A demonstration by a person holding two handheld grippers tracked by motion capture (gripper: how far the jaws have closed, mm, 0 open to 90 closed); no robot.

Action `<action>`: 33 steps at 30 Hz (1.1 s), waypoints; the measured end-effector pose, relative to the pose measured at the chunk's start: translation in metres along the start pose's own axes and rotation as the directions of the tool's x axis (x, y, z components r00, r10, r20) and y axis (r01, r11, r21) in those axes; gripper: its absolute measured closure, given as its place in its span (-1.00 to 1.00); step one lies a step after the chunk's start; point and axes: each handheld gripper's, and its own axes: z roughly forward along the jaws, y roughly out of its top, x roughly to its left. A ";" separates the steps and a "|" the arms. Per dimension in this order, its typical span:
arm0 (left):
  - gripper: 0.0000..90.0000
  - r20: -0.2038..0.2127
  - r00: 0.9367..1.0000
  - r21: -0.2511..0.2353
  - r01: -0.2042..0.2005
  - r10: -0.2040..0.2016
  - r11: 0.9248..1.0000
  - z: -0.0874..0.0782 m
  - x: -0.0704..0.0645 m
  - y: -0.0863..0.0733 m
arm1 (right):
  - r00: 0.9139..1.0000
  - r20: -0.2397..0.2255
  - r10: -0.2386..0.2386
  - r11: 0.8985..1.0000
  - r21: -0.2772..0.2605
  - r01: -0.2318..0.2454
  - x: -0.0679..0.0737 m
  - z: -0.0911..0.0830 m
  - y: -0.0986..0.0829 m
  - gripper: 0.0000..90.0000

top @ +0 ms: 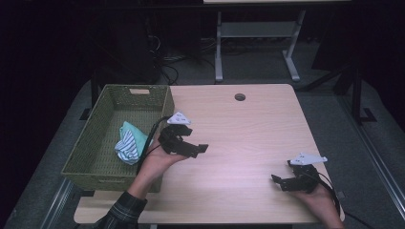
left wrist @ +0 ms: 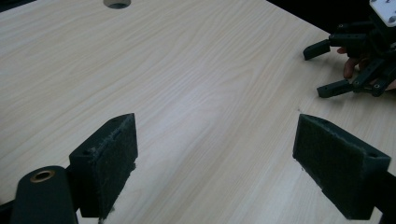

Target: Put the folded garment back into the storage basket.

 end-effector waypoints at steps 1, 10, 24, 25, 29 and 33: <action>-0.71 -0.002 1.000 -0.002 -0.005 0.005 1.000 0.003 -0.002 0.000 | 1.000 0.000 0.000 1.000 0.000 0.000 0.000 0.000 0.000 -0.73; -0.71 0.002 1.000 -0.020 -0.031 0.031 0.999 0.028 -0.016 -0.006 | 1.000 0.000 0.000 1.000 0.000 0.000 0.000 0.000 0.000 -0.73; -0.71 -0.002 0.998 0.047 -0.062 0.062 0.997 0.073 -0.027 -0.028 | 1.000 0.000 0.000 1.000 0.001 0.000 0.000 0.000 0.000 -0.73; -0.71 -0.001 0.998 0.046 -0.062 0.062 0.997 0.075 -0.027 -0.029 | 1.000 -0.001 0.001 1.000 0.001 -0.001 0.000 0.000 0.000 -0.74; -0.71 -0.002 0.997 0.077 -0.075 0.075 0.994 0.087 -0.031 -0.036 | 1.000 0.000 0.000 1.000 0.001 0.000 0.000 0.000 0.000 -0.74; -0.71 -0.007 0.997 0.098 -0.082 0.083 0.992 0.095 -0.032 -0.041 | 1.000 -0.001 0.000 1.000 0.001 0.000 0.000 0.000 0.000 -0.74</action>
